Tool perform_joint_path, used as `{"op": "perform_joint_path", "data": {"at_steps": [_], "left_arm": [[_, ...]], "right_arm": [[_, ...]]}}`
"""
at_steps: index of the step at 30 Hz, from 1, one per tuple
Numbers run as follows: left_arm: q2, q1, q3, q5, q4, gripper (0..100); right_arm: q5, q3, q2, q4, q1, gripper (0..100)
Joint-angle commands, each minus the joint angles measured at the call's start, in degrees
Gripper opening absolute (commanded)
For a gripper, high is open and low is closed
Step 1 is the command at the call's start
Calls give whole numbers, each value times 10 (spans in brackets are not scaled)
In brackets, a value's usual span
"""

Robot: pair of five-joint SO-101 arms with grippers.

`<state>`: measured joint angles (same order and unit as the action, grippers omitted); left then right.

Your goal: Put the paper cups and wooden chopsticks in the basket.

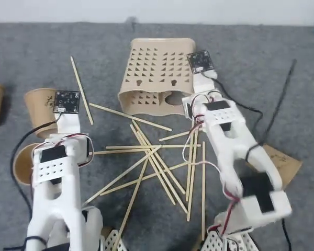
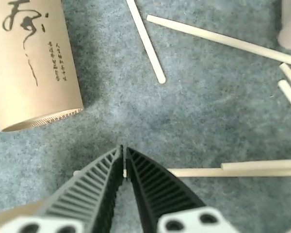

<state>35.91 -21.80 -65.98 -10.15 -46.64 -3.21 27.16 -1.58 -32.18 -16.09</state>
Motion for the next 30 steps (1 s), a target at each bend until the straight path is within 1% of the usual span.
{"op": "perform_joint_path", "data": {"at_steps": [1,4,7,11,15,18,25,28,30], "left_arm": [[4,3,2,-3,7,12],[4,2,1,-3,7,12],[4,0,1,-4,7,12],[4,-1,1,-4,7,12],[4,-1,0,-4,7,12],[4,-1,0,-4,6,12],[4,-2,0,-4,4,12],[4,-2,0,-4,5,12],[4,-2,0,-4,6,12]], "right_arm": [[38,-33,114,-58,-2,7],[89,-38,174,-114,-10,7],[128,-68,208,-193,-23,7],[173,-143,210,-308,-44,7],[211,-222,199,-389,-52,6],[233,-293,160,-444,-51,6],[241,-458,6,-554,-40,6],[251,-530,-57,-588,-24,11],[250,-569,-87,-602,-14,47]]}}
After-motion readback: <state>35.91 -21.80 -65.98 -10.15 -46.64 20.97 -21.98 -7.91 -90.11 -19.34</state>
